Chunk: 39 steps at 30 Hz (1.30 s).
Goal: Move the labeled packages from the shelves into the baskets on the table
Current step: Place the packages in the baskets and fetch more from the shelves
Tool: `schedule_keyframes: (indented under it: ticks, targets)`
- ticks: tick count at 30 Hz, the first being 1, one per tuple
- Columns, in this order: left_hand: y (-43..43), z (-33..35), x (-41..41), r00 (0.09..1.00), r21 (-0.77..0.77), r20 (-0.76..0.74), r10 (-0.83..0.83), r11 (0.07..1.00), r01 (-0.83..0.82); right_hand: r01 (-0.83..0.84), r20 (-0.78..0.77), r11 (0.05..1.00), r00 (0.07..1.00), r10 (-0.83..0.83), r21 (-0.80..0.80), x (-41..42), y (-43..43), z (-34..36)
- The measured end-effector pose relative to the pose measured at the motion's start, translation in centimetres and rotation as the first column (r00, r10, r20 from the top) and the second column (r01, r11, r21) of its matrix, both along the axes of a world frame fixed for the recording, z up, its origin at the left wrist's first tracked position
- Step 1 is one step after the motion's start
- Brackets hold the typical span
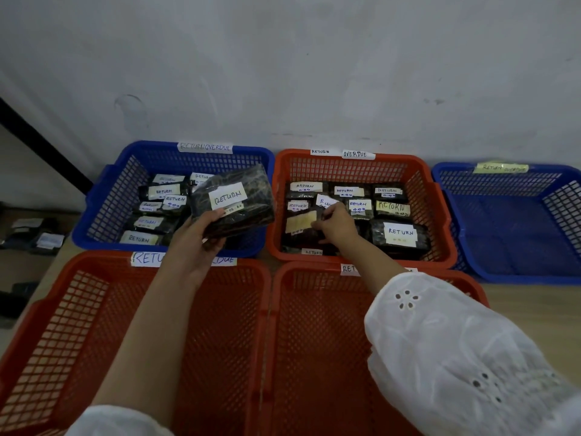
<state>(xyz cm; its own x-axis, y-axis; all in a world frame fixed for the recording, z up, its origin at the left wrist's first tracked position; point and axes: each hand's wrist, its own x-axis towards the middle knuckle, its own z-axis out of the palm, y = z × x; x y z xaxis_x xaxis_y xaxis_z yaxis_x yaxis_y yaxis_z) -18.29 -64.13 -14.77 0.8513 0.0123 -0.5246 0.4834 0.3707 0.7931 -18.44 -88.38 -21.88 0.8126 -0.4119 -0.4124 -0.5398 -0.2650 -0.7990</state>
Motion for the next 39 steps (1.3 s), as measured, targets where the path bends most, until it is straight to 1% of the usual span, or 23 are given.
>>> schedule_keyframes:
  ticks: [3, 7, 10, 11, 15, 17, 19, 20, 22, 25, 28, 30, 31, 35, 37, 39]
  targets:
    - [-0.4, -0.1, 0.1, 1.000, 0.004, -0.003, -0.006, 1.000, 0.006, -0.013, -0.015, 0.996, 1.000, 0.012, -0.083, -0.1, -0.5, -0.3]
    - [-1.1, 0.0, 0.0, 0.999, 0.009, -0.006, -0.033, 0.999, 0.033, -0.011, -0.024, 0.991, 1.000, 0.007, -0.133, -0.1, -0.5, -0.5]
    - [-1.6, 0.1, -0.1, 0.999, 0.017, -0.004, -0.049, 0.999, 0.049, -0.018, -0.067, 0.977, 0.998, 0.004, -0.214, -0.1, -0.7, -0.5]
    - [-1.7, 0.1, -0.1, 0.998, 0.019, -0.002, -0.057, 0.998, 0.057, -0.027, -0.075, 0.977, 0.997, 0.011, -0.213, -0.2, -0.8, -0.5]
    - [-2.2, 0.4, -0.4, 0.996, 0.018, 0.016, -0.089, 0.996, 0.089, -0.029, -0.053, 0.993, 0.998, 0.023, -0.113, -0.6, -1.3, 0.2]
    - [-2.5, 0.6, -0.6, 0.995, 0.021, 0.029, -0.094, 0.995, 0.094, 0.019, 0.008, 1.000, 1.000, -0.019, -0.001, -0.9, -2.0, 1.6]
    - [-3.3, 1.0, -1.0, 0.992, 0.019, 0.040, -0.117, 0.993, 0.116, 0.045, 0.078, 0.986, 0.995, -0.058, 0.160, -1.5, -3.2, 3.7]
    - [-3.8, 1.1, -1.2, 0.990, 0.018, 0.042, -0.132, 0.991, 0.131, 0.025, 0.101, 0.974, 0.994, -0.048, 0.223, -1.9, -3.9, 4.9]
    - [-5.2, 1.4, -1.7, 0.986, 0.025, 0.041, -0.163, 0.986, 0.162, -0.084, 0.131, 0.946, 0.990, 0.045, 0.313, -2.7, -5.2, 6.9]
    - [-8.1, 1.7, -2.8, 0.978, 0.039, 0.042, -0.206, 0.978, 0.205, -0.261, 0.171, 0.854, 0.964, 0.204, 0.449, -4.1, -7.1, 8.6]
    - [-11.5, 2.0, -4.1, 0.970, 0.020, 0.042, -0.239, 0.971, 0.239, -0.317, 0.216, 0.760, 0.948, 0.234, 0.567, -5.5, -9.0, 9.3]
    - [-13.9, 2.0, -5.0, 0.968, 0.033, 0.043, -0.247, 0.969, 0.246, -0.318, 0.241, 0.727, 0.947, 0.212, 0.608, -6.6, -10.6, 9.4]
    - [-15.1, 2.1, -5.4, 0.967, 0.039, 0.049, -0.250, 0.968, 0.248, -0.310, 0.249, 0.729, 0.949, 0.195, 0.610, -7.0, -11.6, 9.4]
    - [-21.1, 2.0, -7.1, 0.947, 0.061, 0.073, -0.312, 0.950, 0.308, -0.229, 0.255, 0.781, 0.963, 0.093, 0.581, -9.0, -16.8, 9.5]
    - [-24.9, 1.6, -7.6, 0.931, 0.078, 0.086, -0.354, 0.934, 0.348, -0.132, 0.255, 0.798, 0.967, -0.029, 0.589, -10.1, -20.2, 9.6]
    - [-28.8, 0.7, -8.0, 0.923, 0.147, 0.085, -0.376, 0.921, 0.362, 0.017, 0.232, 0.790, 0.952, -0.200, 0.613, -11.3, -24.2, 9.2]
